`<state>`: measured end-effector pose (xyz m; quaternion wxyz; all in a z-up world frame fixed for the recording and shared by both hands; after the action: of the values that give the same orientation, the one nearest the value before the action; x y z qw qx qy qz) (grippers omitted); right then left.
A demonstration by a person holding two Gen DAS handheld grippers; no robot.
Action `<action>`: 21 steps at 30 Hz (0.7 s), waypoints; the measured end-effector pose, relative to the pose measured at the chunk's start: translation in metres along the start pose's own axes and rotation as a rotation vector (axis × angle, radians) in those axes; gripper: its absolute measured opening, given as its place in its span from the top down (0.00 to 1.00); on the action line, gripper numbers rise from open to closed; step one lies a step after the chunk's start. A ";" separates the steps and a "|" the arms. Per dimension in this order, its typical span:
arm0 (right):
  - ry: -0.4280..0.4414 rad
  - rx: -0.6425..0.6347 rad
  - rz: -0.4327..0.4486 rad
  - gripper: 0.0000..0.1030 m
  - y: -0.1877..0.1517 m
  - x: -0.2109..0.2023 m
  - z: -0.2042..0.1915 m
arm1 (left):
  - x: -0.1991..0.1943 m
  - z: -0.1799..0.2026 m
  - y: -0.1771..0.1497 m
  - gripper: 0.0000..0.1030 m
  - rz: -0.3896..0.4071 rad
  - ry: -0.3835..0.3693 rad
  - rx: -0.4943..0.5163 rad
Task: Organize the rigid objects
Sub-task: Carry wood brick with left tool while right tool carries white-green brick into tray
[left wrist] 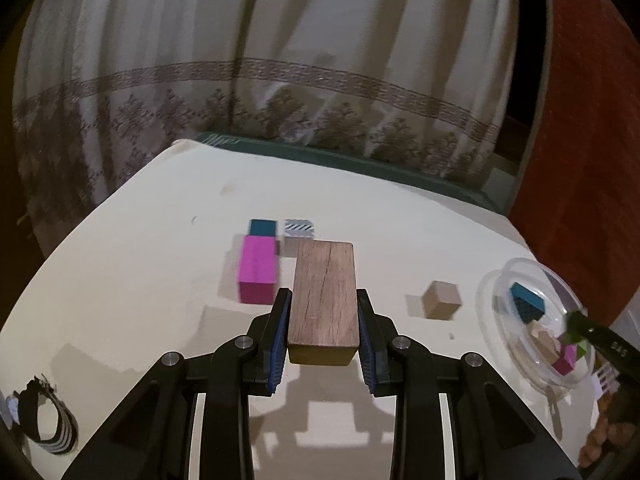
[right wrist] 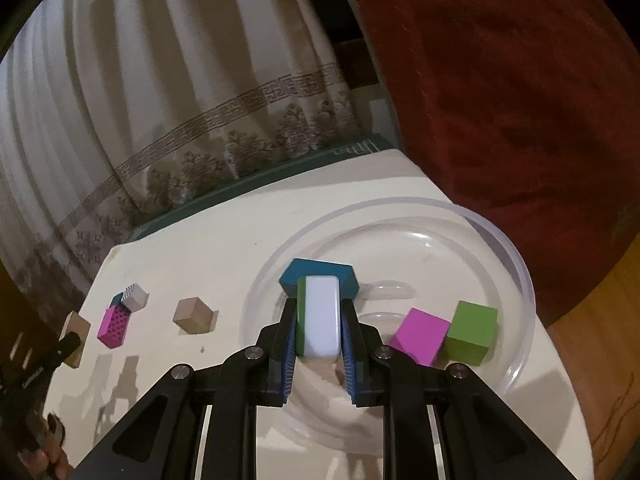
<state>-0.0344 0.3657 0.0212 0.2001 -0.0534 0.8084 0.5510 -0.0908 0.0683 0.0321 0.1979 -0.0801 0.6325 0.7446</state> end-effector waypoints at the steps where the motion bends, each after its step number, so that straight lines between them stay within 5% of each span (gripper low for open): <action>1: -0.003 0.009 -0.003 0.79 -0.001 0.001 0.003 | 0.000 0.004 0.001 0.70 -0.002 -0.005 0.005; 21: -0.016 0.065 0.029 0.79 0.000 -0.020 0.054 | 0.013 0.131 0.000 0.70 -0.051 -0.208 0.132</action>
<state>-0.0020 0.4127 0.0116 0.2001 -0.0308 0.8250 0.5276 -0.0852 0.1979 0.0517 0.2864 -0.0053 0.6540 0.7002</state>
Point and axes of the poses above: each gripper's, at about its wrist camera, not at the fingertips, and x roughly the way its jaws point, z to its right, y to its top, the point moved 6 cm from there along x, roughly the way its jaws point, and after that the axes turned 13 degrees about z, right-handed, at the moved point
